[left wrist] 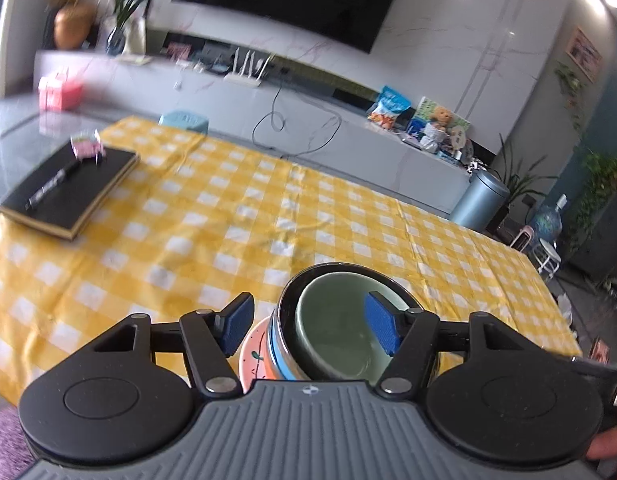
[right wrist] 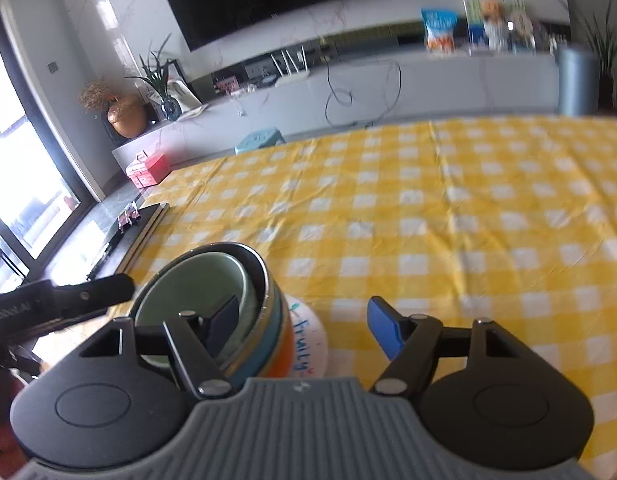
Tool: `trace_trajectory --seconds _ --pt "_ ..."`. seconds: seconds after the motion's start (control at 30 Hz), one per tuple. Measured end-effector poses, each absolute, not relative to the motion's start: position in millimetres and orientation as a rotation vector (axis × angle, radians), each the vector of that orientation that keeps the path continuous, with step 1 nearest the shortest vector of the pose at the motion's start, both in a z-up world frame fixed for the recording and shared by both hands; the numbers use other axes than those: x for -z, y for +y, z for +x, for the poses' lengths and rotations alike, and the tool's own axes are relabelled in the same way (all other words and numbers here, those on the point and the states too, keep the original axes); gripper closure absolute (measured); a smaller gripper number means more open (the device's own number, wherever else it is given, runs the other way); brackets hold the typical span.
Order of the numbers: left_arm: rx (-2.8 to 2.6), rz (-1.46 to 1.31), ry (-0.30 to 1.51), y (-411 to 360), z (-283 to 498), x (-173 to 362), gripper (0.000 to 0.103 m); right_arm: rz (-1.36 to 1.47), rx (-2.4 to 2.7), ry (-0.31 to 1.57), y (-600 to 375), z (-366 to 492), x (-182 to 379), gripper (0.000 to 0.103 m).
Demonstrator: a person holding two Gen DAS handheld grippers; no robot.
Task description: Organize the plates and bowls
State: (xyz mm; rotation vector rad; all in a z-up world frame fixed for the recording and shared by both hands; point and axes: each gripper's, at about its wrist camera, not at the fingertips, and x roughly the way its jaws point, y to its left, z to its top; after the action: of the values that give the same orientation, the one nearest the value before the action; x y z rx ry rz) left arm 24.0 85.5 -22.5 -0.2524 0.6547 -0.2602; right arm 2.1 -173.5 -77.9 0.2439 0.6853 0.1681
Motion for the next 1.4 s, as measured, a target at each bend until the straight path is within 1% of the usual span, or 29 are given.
trace_trajectory --seconds 0.13,0.37,0.6,0.73,0.9,1.0,1.07,1.4 --pt "0.246 -0.125 0.605 74 -5 20 0.030 0.144 -0.140 0.639 -174 -22 76 0.033" --pt "0.186 0.004 0.571 56 -34 22 0.032 0.061 -0.153 0.633 -167 -51 78 0.033" --pt "0.181 0.060 0.661 44 -40 39 0.032 -0.015 -0.131 0.583 -157 -80 86 0.031" --pt "0.166 0.085 0.697 37 -38 47 0.032 -0.047 -0.114 0.592 -153 -83 92 0.030" --pt "0.166 0.080 0.730 37 -34 56 0.031 -0.033 -0.094 0.632 -156 -78 97 0.028" --pt "0.158 0.084 0.771 37 -31 63 0.027 -0.012 -0.124 0.658 -157 -76 101 0.027" --pt "0.156 0.093 0.802 36 -29 69 0.026 -0.015 -0.141 0.681 -152 -76 105 0.024" --pt "0.134 0.118 0.878 33 -26 87 0.024 -0.038 -0.159 0.770 -143 -68 123 0.024"
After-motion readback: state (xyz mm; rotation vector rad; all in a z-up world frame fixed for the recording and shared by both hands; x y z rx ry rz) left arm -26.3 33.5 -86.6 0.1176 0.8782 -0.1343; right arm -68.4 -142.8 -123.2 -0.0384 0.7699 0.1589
